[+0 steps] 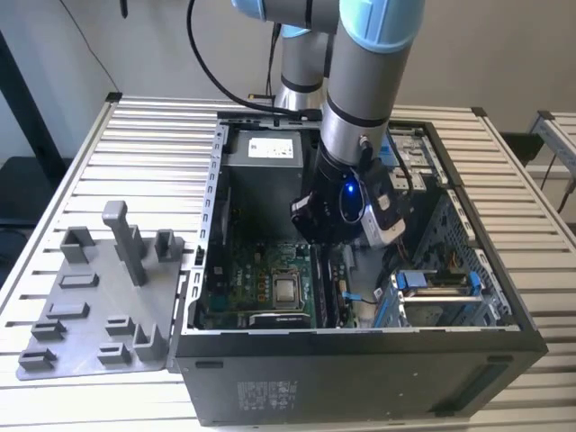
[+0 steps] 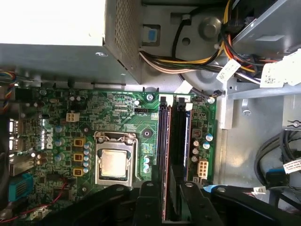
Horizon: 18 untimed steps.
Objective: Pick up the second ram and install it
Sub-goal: 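Insert the second ram into the second slot, then press down the second ram until it locks into place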
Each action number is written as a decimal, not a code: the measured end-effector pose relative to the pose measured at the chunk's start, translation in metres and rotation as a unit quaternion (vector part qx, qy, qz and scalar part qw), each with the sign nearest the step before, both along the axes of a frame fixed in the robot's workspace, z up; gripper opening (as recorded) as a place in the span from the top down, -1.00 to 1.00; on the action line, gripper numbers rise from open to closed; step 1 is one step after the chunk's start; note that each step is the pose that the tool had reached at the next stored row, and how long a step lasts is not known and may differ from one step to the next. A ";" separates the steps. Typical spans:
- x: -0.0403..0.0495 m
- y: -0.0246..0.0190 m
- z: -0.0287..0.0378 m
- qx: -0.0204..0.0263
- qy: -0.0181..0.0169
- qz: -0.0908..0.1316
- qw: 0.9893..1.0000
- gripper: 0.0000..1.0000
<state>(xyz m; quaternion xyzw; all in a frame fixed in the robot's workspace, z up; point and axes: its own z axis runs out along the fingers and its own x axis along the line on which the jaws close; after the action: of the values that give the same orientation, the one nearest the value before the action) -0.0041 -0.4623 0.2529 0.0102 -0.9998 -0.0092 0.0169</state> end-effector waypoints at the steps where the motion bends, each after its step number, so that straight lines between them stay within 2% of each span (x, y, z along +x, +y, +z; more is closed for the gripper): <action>1: 0.0000 0.0000 0.0000 0.000 0.000 0.000 1.000 0.73; 3: 0.0000 0.0000 0.0000 0.000 0.000 0.000 1.000 0.79; 18: -0.0004 0.0000 0.0000 0.000 0.000 0.000 1.000 0.79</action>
<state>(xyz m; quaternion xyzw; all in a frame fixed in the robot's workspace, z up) -0.0045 -0.4623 0.2529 0.0102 -0.9998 -0.0091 0.0169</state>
